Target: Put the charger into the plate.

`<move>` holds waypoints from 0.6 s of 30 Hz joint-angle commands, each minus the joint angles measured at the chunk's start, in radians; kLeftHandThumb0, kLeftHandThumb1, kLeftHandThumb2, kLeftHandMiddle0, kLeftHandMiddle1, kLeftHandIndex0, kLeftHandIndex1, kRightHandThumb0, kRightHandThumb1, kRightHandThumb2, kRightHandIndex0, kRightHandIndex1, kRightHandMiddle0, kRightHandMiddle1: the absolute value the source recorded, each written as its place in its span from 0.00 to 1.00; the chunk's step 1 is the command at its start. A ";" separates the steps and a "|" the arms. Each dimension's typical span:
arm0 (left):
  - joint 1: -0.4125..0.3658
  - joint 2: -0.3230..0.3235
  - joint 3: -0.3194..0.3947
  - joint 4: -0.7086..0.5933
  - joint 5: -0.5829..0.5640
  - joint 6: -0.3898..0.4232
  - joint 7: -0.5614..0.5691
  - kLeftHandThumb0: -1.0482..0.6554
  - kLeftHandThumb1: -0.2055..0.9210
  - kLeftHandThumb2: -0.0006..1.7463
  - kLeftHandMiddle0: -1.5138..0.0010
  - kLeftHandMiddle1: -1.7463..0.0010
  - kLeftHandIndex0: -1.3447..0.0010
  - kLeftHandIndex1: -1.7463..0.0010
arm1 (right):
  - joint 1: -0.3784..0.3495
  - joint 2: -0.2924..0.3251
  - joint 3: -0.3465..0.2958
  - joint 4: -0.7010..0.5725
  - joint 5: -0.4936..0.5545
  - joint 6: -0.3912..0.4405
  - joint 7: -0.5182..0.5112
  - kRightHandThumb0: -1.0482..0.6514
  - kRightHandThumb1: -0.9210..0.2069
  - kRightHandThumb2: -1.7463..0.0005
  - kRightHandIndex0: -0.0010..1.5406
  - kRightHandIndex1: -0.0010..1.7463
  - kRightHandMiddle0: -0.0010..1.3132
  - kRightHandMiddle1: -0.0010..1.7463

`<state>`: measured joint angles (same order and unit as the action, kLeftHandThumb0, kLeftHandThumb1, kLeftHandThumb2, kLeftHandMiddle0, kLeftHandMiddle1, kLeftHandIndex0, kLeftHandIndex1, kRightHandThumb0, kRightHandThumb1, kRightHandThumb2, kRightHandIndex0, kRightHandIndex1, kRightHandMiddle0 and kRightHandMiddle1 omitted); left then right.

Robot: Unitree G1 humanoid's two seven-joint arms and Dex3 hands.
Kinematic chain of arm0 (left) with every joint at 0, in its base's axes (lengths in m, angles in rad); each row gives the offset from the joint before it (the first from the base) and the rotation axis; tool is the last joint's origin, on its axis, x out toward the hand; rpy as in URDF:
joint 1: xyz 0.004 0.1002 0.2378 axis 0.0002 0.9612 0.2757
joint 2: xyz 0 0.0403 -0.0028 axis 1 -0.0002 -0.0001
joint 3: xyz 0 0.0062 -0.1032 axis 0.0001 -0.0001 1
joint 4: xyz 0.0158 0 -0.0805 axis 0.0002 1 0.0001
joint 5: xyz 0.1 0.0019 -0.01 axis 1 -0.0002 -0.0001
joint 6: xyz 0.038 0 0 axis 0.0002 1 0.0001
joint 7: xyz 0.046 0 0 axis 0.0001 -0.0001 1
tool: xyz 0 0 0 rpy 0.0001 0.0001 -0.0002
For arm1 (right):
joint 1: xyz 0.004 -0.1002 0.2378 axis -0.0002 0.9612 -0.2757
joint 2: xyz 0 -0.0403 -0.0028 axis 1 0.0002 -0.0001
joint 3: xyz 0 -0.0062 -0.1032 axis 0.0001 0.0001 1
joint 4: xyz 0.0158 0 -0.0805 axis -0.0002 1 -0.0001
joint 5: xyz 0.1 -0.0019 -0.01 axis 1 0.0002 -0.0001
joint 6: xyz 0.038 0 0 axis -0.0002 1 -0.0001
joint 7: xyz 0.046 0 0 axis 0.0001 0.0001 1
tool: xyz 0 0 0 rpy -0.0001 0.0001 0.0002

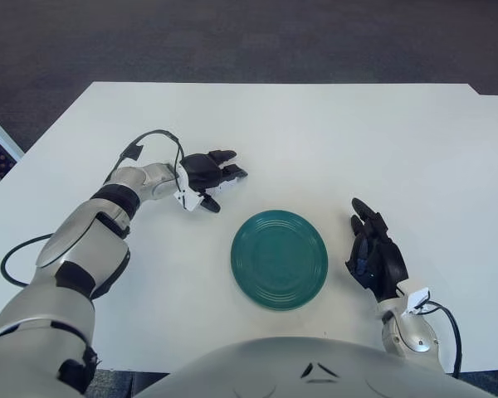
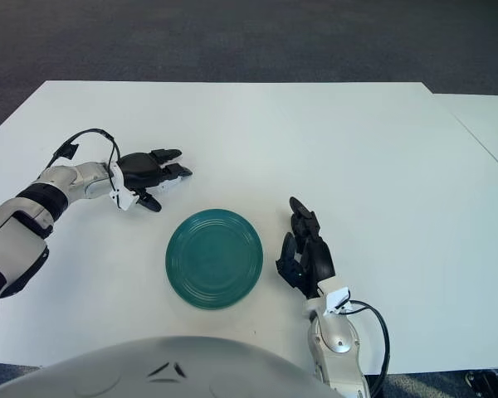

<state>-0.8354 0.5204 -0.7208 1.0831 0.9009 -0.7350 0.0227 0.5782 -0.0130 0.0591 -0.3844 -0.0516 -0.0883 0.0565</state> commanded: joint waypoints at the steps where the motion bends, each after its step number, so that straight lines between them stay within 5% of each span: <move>1: 0.031 0.003 0.011 -0.008 -0.032 0.002 -0.084 0.08 1.00 0.17 0.94 0.99 1.00 0.63 | 0.033 -0.006 0.001 0.022 0.006 -0.005 0.001 0.04 0.00 0.45 0.09 0.00 0.00 0.19; 18: 0.113 0.033 0.045 -0.151 -0.110 0.065 -0.244 0.09 1.00 0.18 0.92 0.99 1.00 0.63 | 0.138 -0.017 0.016 -0.055 0.000 -0.057 -0.001 0.04 0.00 0.47 0.11 0.00 0.00 0.24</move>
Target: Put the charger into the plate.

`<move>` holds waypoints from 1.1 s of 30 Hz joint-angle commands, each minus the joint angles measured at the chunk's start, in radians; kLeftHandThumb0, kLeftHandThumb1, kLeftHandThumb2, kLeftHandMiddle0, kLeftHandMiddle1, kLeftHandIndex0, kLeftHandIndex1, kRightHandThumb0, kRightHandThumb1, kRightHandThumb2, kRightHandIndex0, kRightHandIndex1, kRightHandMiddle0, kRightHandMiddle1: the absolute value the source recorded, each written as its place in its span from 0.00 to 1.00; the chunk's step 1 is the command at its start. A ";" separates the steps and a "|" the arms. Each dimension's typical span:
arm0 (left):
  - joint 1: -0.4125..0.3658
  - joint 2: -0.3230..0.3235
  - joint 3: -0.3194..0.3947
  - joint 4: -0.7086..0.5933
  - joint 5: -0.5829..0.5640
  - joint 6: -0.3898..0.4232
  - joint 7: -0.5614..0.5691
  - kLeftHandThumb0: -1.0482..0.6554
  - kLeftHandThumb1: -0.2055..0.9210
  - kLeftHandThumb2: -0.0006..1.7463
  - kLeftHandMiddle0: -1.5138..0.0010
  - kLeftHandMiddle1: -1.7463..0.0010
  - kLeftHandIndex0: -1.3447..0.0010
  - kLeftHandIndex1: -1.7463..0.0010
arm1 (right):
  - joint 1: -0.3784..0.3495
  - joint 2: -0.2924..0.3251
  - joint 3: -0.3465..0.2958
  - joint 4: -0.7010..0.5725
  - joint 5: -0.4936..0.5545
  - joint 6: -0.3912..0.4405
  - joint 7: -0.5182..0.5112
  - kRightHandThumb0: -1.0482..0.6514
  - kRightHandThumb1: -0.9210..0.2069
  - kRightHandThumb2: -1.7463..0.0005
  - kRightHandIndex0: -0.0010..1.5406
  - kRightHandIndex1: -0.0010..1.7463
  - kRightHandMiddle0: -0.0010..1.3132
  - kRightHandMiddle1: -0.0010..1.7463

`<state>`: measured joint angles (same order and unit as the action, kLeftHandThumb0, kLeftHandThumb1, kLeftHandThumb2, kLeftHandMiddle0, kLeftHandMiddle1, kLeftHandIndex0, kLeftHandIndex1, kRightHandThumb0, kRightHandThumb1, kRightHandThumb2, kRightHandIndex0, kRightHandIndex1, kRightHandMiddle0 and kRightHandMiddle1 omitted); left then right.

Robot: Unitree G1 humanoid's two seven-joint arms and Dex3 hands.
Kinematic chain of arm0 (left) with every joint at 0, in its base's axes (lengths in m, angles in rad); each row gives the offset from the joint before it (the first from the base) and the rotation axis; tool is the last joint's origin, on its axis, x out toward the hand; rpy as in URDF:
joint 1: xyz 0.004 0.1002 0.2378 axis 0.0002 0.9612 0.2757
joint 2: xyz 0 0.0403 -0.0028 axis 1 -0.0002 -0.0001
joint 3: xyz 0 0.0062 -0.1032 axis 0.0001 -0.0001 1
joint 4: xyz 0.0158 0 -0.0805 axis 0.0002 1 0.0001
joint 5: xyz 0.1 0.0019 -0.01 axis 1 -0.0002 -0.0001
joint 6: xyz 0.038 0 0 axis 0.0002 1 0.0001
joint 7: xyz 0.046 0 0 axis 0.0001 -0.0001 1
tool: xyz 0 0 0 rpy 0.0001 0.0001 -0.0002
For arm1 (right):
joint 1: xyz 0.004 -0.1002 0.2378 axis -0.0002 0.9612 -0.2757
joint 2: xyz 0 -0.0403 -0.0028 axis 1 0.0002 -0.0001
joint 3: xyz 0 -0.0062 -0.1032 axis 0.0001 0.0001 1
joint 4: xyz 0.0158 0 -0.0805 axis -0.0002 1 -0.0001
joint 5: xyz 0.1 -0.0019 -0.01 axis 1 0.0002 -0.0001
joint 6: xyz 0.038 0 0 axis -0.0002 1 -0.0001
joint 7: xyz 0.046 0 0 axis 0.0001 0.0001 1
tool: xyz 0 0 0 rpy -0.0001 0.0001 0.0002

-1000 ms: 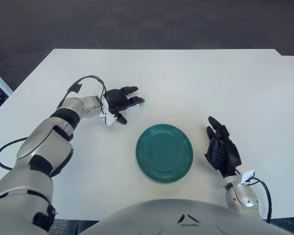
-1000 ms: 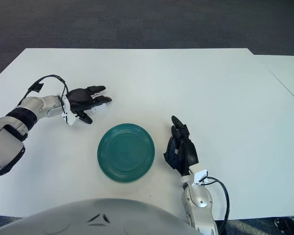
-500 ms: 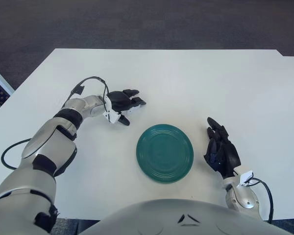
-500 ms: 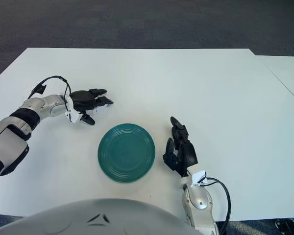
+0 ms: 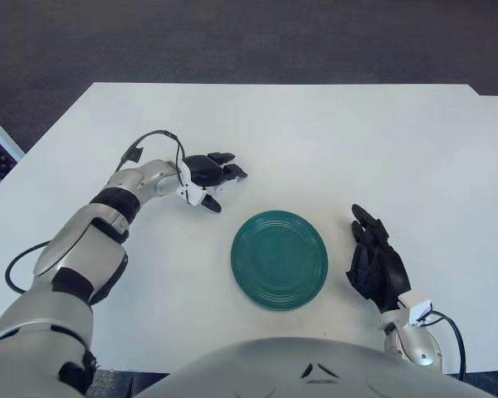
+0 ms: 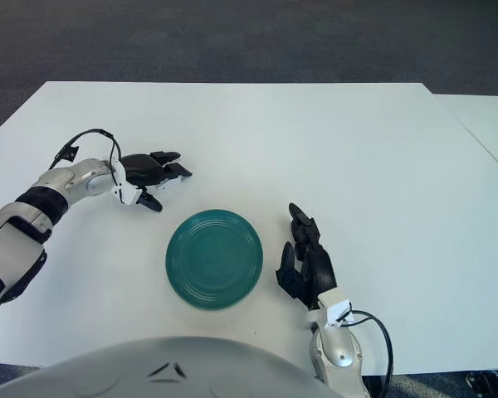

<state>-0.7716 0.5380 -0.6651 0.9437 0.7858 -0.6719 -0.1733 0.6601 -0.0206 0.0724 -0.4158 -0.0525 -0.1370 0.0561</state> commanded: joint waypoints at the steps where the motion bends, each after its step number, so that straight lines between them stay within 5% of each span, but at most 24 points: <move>1: 0.055 0.015 -0.009 -0.019 0.002 0.007 -0.056 0.09 1.00 0.18 0.92 0.99 1.00 0.63 | 0.065 -0.013 -0.001 -0.028 0.005 -0.013 0.003 0.04 0.00 0.47 0.11 0.00 0.00 0.24; 15: 0.108 0.005 -0.004 -0.081 -0.008 0.044 -0.054 0.09 1.00 0.22 0.88 0.99 0.99 0.63 | 0.117 -0.045 -0.074 -0.016 0.032 -0.082 0.039 0.03 0.00 0.47 0.12 0.01 0.00 0.24; 19: 0.116 -0.004 0.002 -0.081 -0.001 0.051 -0.002 0.10 1.00 0.20 0.80 0.98 0.96 0.58 | 0.120 -0.038 -0.093 -0.010 0.089 -0.068 0.067 0.03 0.00 0.48 0.12 0.00 0.00 0.24; 23: 0.065 -0.051 -0.039 0.076 0.069 0.061 0.172 0.14 1.00 0.16 0.68 0.92 0.93 0.34 | 0.111 -0.035 -0.119 0.003 0.127 -0.066 0.088 0.03 0.00 0.47 0.12 0.01 0.00 0.24; 25: 0.028 -0.095 -0.100 0.197 0.148 0.100 0.326 0.16 1.00 0.15 0.70 0.80 0.93 0.26 | 0.104 -0.034 -0.133 0.008 0.144 -0.063 0.095 0.03 0.00 0.47 0.13 0.01 0.00 0.24; 27: 0.005 -0.120 -0.158 0.258 0.217 0.132 0.456 0.23 1.00 0.13 0.79 0.42 0.93 0.11 | 0.098 -0.034 -0.145 0.012 0.158 -0.057 0.100 0.03 0.00 0.46 0.13 0.01 0.00 0.24; 29: -0.006 -0.119 -0.203 0.266 0.267 0.140 0.562 0.31 0.96 0.21 0.83 0.23 0.83 0.09 | 0.091 -0.038 -0.160 0.018 0.171 -0.055 0.107 0.03 0.00 0.46 0.13 0.01 0.00 0.25; 31: -0.014 -0.123 -0.245 0.277 0.309 0.152 0.665 0.35 0.90 0.30 0.81 0.12 0.78 0.07 | 0.086 -0.042 -0.176 0.025 0.182 -0.054 0.114 0.03 0.00 0.46 0.14 0.01 0.00 0.25; 33: -0.022 -0.128 -0.282 0.289 0.347 0.171 0.765 0.51 0.76 0.47 0.77 0.05 0.75 0.06 | 0.083 -0.047 -0.188 0.033 0.189 -0.055 0.121 0.03 0.00 0.45 0.14 0.01 0.00 0.25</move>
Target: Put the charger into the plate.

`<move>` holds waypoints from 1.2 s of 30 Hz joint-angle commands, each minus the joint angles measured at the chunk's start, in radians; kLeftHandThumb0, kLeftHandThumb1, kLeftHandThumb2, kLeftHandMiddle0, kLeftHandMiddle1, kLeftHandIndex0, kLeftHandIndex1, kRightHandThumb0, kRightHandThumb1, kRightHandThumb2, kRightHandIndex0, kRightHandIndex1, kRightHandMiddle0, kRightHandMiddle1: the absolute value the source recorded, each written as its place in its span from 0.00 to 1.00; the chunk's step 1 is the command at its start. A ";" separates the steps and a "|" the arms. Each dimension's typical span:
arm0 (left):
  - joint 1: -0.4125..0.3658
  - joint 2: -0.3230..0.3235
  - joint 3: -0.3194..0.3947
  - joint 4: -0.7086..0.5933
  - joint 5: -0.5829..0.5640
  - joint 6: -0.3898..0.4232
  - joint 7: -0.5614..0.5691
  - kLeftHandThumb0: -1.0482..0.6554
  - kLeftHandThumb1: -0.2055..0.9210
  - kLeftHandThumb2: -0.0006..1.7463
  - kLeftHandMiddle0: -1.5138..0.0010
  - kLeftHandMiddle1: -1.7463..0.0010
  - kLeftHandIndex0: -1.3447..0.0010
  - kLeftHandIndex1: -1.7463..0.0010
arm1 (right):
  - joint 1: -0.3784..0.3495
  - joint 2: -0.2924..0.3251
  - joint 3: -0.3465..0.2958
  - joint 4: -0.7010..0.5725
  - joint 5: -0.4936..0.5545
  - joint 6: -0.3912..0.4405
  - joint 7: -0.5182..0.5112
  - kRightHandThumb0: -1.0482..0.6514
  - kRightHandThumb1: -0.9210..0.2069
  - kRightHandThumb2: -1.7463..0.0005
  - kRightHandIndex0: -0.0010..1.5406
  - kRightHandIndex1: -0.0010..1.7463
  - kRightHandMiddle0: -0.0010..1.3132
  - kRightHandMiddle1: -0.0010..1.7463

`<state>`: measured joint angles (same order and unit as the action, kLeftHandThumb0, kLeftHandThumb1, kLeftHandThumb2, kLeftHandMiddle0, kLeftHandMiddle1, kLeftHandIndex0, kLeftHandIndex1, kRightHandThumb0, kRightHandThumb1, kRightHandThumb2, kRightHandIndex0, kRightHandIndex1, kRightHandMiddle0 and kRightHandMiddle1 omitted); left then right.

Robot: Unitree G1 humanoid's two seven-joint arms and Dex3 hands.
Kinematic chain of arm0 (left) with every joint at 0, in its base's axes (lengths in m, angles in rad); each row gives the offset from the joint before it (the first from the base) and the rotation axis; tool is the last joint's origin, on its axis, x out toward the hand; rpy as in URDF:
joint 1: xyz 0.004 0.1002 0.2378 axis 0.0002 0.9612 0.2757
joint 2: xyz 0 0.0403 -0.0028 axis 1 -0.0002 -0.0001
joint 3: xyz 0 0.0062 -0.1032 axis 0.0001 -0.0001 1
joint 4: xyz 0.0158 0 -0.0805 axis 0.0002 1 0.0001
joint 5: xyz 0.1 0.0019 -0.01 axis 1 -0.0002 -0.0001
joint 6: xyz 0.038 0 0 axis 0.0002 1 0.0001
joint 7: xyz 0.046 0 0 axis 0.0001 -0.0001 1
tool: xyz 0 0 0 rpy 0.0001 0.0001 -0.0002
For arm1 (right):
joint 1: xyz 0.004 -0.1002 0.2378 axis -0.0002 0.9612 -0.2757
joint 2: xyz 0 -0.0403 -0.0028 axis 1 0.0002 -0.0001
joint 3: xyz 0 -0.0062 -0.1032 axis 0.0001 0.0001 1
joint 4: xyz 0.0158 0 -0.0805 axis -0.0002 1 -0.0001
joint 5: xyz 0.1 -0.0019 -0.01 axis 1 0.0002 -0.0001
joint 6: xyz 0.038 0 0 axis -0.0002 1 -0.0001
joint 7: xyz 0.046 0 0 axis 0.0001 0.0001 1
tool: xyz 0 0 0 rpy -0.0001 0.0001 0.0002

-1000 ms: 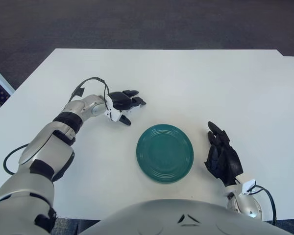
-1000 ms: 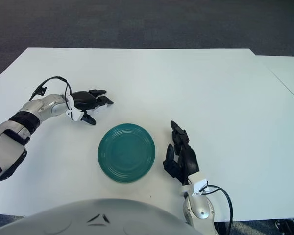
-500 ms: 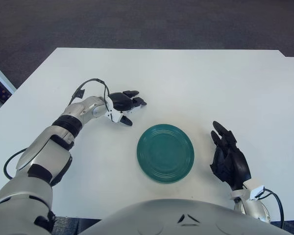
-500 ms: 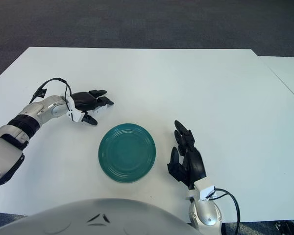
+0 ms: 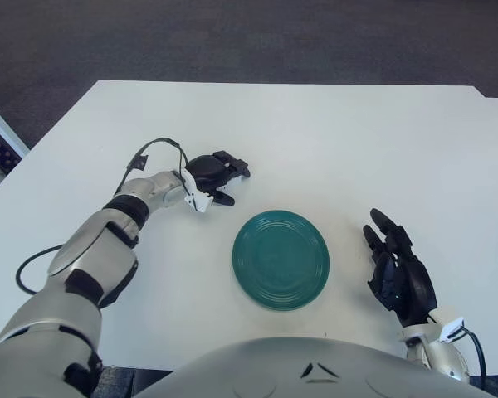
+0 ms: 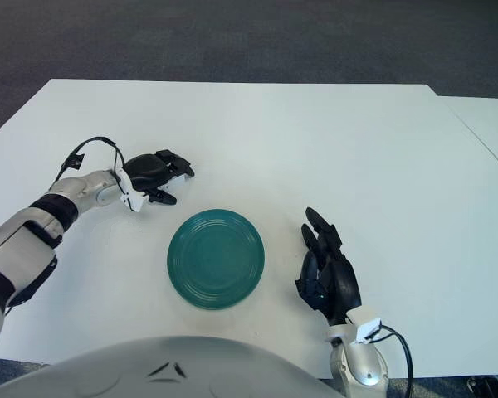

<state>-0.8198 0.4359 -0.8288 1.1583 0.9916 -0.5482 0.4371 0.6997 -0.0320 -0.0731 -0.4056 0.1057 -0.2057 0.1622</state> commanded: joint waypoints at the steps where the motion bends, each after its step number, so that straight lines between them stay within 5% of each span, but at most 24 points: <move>1: 0.023 -0.028 -0.134 0.079 0.159 0.057 0.201 0.53 0.73 0.51 0.76 0.04 0.74 0.06 | 0.042 -0.037 -0.048 0.026 0.033 0.013 0.018 0.03 0.00 0.45 0.15 0.01 0.00 0.26; 9: 0.010 -0.038 -0.134 0.087 0.137 0.058 0.294 0.61 0.55 0.68 0.69 0.00 0.70 0.02 | 0.027 -0.044 -0.088 0.046 0.071 0.023 0.064 0.05 0.00 0.44 0.15 0.01 0.00 0.26; 36: 0.027 -0.055 -0.104 0.104 0.089 0.070 0.420 0.61 0.48 0.74 0.60 0.02 0.71 0.00 | -0.035 -0.034 -0.118 0.124 0.064 -0.009 0.078 0.08 0.00 0.43 0.15 0.00 0.00 0.27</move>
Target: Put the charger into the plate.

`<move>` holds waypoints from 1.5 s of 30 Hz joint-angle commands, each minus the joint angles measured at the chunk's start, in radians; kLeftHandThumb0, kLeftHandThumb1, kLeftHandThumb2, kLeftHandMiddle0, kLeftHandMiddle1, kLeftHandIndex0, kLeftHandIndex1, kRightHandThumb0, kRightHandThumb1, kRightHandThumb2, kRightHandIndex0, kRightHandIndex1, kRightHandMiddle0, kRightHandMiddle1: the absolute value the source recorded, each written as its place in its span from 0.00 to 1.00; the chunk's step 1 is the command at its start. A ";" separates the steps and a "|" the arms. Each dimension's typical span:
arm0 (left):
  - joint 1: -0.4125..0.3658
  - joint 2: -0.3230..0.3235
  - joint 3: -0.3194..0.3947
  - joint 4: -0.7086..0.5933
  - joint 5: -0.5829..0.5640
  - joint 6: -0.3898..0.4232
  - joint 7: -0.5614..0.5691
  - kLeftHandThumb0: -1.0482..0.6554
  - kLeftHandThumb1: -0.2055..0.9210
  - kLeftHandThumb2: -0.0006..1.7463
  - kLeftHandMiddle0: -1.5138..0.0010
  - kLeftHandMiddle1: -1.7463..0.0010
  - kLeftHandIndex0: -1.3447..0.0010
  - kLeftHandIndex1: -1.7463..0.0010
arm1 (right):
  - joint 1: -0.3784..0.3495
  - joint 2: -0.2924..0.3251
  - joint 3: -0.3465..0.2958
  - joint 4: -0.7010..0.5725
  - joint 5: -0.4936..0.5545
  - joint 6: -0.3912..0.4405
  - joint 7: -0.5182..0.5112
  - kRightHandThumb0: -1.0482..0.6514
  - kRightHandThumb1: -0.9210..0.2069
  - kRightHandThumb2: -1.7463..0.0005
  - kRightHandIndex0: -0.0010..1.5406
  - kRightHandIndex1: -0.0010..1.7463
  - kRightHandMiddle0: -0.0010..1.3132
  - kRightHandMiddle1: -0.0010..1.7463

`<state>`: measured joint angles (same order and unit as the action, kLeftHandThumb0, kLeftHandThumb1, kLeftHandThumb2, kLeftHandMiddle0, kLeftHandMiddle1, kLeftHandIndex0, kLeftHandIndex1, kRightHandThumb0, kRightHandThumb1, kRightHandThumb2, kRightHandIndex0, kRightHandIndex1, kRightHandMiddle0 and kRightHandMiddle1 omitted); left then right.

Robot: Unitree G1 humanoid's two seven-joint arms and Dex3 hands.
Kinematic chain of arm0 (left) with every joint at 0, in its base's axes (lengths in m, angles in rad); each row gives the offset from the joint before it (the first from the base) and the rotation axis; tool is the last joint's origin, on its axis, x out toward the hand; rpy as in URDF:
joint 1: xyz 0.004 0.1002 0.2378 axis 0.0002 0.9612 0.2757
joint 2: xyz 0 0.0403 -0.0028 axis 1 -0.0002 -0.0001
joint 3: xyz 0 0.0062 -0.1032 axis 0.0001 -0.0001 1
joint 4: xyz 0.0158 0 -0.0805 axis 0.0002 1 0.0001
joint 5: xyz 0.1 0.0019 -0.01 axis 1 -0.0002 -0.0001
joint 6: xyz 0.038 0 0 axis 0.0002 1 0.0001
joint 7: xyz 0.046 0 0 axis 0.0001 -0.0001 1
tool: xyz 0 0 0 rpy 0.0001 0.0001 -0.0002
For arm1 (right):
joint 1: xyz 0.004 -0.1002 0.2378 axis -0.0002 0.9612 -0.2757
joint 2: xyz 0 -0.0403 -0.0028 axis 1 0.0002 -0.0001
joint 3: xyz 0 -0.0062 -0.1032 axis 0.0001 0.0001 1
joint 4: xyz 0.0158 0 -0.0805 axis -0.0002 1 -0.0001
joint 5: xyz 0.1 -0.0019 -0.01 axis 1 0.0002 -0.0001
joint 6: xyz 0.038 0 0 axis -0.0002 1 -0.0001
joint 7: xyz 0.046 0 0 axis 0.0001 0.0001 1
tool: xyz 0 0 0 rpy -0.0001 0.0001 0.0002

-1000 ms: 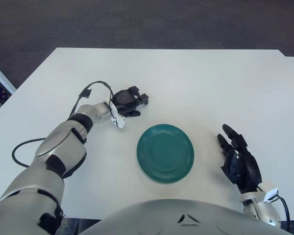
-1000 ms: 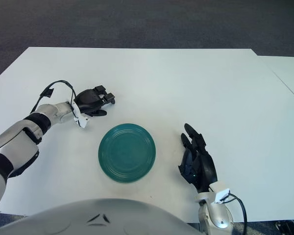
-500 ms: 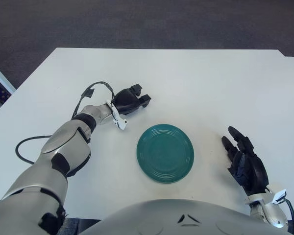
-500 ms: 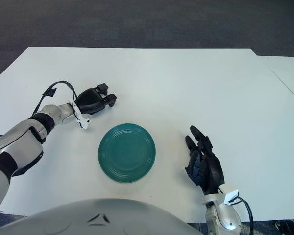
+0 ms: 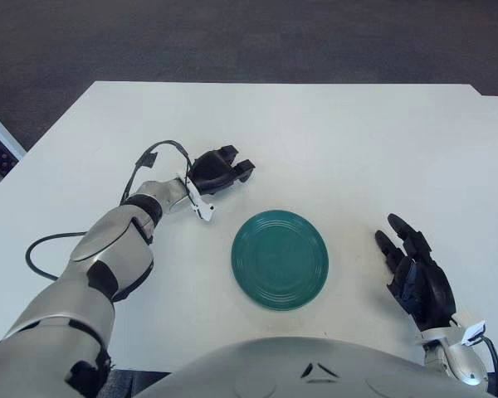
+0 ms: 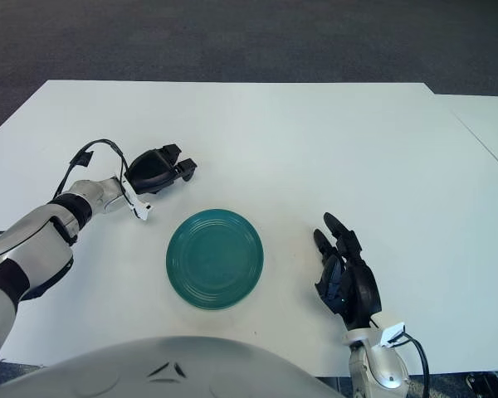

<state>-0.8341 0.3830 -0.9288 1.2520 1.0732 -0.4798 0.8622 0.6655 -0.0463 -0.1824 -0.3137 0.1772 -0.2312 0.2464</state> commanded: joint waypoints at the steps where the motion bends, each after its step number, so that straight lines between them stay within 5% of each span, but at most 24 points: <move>1: 0.044 -0.001 -0.001 0.009 0.003 0.000 -0.001 0.61 0.48 0.74 0.60 0.02 0.71 0.00 | -0.003 -0.018 -0.007 0.035 -0.014 0.010 -0.010 0.08 0.00 0.43 0.15 0.00 0.00 0.27; 25: 0.066 0.019 0.090 -0.011 -0.099 -0.072 -0.073 0.61 0.49 0.73 0.60 0.03 0.73 0.00 | -0.021 -0.019 0.010 0.061 -0.063 -0.014 -0.022 0.08 0.00 0.42 0.15 0.00 0.00 0.27; 32: 0.033 -0.032 0.272 -0.088 -0.313 -0.072 -0.346 0.61 0.50 0.72 0.60 0.03 0.73 0.00 | -0.016 -0.020 0.020 0.047 -0.048 0.007 -0.023 0.08 0.00 0.42 0.16 0.01 0.00 0.28; 34: 0.038 -0.034 0.347 -0.198 -0.404 -0.024 -0.460 0.61 0.50 0.72 0.61 0.03 0.73 0.00 | -0.014 -0.022 0.023 0.039 -0.041 0.026 -0.021 0.08 0.00 0.42 0.16 0.01 0.00 0.29; 36: 0.075 -0.036 0.421 -0.349 -0.494 0.064 -0.582 0.61 0.55 0.65 0.63 0.01 0.69 0.10 | -0.015 -0.022 0.027 0.034 -0.038 0.039 -0.019 0.08 0.00 0.42 0.17 0.01 0.00 0.30; 38: 0.126 -0.030 0.471 -0.498 -0.550 0.167 -0.683 0.51 0.76 0.48 0.62 0.01 0.75 0.06 | -0.017 -0.020 0.032 0.032 -0.033 0.044 -0.017 0.07 0.00 0.42 0.17 0.01 0.00 0.32; 40: 0.156 -0.017 0.502 -0.597 -0.573 0.254 -0.753 0.30 0.90 0.39 0.84 0.10 0.88 0.21 | -0.017 -0.016 0.038 0.032 -0.030 0.040 -0.014 0.07 0.00 0.42 0.17 0.00 0.00 0.33; 45: 0.127 0.065 0.571 -0.753 -0.561 0.415 -0.885 0.10 0.98 0.40 0.88 0.76 0.98 0.56 | -0.023 -0.008 0.054 0.047 -0.042 0.020 -0.018 0.05 0.00 0.42 0.17 0.00 0.00 0.34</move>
<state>-0.7319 0.3550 -0.4651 0.6901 0.5636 -0.2568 0.1422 0.6405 -0.0530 -0.1552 -0.2952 0.1420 -0.2502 0.2277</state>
